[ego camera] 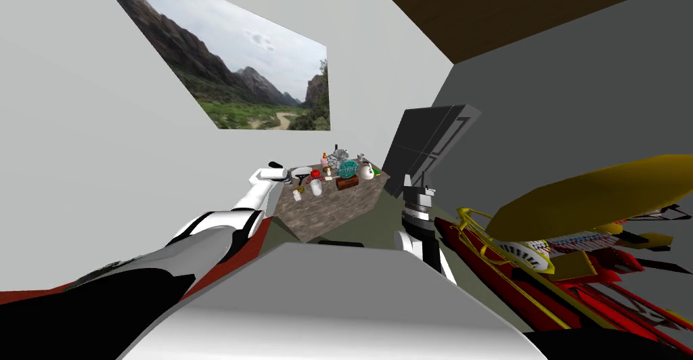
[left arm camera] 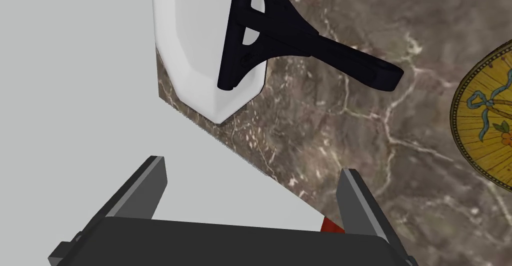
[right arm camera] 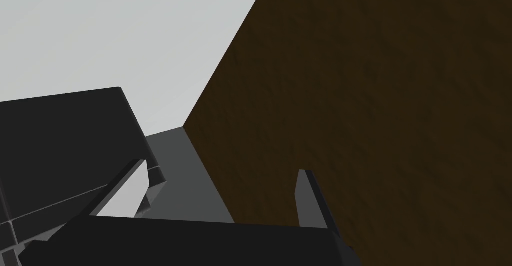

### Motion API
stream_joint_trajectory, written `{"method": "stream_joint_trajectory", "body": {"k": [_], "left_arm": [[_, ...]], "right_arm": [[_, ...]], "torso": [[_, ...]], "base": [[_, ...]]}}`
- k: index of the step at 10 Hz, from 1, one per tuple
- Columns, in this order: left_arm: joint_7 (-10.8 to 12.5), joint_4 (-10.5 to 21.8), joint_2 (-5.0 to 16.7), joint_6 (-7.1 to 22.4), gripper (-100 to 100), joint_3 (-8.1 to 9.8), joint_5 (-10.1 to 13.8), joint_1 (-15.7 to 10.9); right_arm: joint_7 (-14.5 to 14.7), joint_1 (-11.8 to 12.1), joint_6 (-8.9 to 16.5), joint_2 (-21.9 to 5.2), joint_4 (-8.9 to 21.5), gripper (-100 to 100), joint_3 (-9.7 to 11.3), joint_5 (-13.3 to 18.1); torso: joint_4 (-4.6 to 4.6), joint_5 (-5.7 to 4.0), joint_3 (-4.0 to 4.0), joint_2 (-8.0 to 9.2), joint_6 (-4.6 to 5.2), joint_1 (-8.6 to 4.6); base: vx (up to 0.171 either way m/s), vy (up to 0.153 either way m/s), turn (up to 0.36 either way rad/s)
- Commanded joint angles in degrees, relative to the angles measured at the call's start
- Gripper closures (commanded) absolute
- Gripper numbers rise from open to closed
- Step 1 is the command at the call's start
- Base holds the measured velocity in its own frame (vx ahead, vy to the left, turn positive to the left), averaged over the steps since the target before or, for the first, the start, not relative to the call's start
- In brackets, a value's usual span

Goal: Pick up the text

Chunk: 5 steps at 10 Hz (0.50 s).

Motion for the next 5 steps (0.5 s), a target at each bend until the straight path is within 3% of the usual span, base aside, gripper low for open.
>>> {"method": "stream_joint_trajectory", "body": {"k": [1, 2, 3, 4, 5], "left_arm": [[0.15, 2.86, 0.42, 2.86, -100, 0.46, 0.60, -2.86], [0.15, 4.61, 0.42, 4.03, -100, 0.46, 0.60, -2.86], [0.23, 6.12, 0.72, 5.88, -100, 0.88, 1.14, -5.16], [0.23, 7.64, 0.72, 7.17, -100, 0.88, 1.14, -5.16], [0.27, 10.31, 0.97, 8.61, -100, 1.27, 1.65, -7.36]], "right_arm": [[0.00, 0.00, 0.00, 0.00, 0.00, 0, 0.00, 0.00], [0.00, 0.00, 0.00, 0.00, 0.00, 0, 0.00, 0.00], [0.00, 0.00, 0.00, 0.00, 0.00, 0, 0.00, 0.00], [0.00, 0.00, 0.00, 0.00, 0.00, 0, 0.00, 0.00], [0.00, 0.00, 0.00, 0.00, 0.00, 0, 0.00, 0.00]], "torso": [[0.00, 0.00, 0.00, 0.00, 0.00, 0.00], [0.01, 0.00, 0.00, 0.00, 0.04, 0.04], [0.00, 0.01, 0.00, 0.00, 0.00, 0.03], [0.00, -0.01, -0.01, -0.03, 0.04, 0.02], [-0.01, 0.01, -0.02, -0.03, 0.00, 0.00]], "base": [[0.001, 0.048, -0.137], [0.003, 0.044, -0.104], [0.008, 0.043, -0.159], [0.010, 0.036, -0.102], [0.006, 0.038, -0.194]]}}
